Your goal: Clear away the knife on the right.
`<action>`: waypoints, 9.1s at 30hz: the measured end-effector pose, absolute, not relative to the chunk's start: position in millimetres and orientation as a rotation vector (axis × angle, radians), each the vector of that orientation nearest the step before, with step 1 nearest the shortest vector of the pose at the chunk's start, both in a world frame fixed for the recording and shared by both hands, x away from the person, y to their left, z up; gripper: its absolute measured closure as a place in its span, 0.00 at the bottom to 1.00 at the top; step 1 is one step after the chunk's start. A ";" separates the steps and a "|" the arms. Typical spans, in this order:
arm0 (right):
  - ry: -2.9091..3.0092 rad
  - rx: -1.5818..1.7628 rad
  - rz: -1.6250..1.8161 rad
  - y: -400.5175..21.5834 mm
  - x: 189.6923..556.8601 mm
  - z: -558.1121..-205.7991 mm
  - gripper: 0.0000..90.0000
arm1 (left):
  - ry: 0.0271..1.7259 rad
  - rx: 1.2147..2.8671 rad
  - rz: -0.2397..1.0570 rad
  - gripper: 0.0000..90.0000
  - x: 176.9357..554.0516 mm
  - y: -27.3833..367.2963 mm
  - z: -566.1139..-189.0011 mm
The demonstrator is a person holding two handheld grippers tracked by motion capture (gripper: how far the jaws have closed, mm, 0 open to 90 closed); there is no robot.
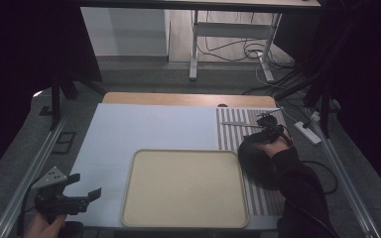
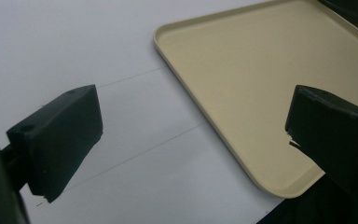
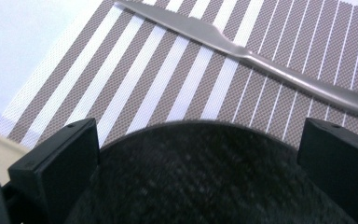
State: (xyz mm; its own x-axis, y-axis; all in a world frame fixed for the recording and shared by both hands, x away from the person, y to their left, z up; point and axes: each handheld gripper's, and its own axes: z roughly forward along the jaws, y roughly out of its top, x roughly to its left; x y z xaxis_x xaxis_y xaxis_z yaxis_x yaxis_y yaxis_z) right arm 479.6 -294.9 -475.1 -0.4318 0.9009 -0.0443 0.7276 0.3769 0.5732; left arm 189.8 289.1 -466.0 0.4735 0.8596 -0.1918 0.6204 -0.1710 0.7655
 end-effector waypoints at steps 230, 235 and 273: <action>2.997 0.852 0.566 -182.1 339.4 -486.3 0.93 | 1.235 1.930 0.385 0.04 190.3 284.0 -465.5; 3.006 0.657 0.634 -164.6 339.8 -481.8 1.00 | 1.235 1.933 0.387 0.04 190.4 283.6 -465.6; 2.935 0.826 0.548 -185.4 371.7 -500.1 1.00 | 1.233 1.936 0.389 0.04 190.2 283.1 -465.6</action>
State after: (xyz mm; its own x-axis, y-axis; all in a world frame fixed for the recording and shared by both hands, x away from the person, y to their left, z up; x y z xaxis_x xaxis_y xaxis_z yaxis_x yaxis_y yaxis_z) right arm 371.7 -185.4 -500.1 -0.8568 0.5129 0.0532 0.4975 0.7951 0.3468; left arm 190.2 283.1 -465.6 0.4795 0.8645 -0.1507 0.6219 -0.2136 0.7534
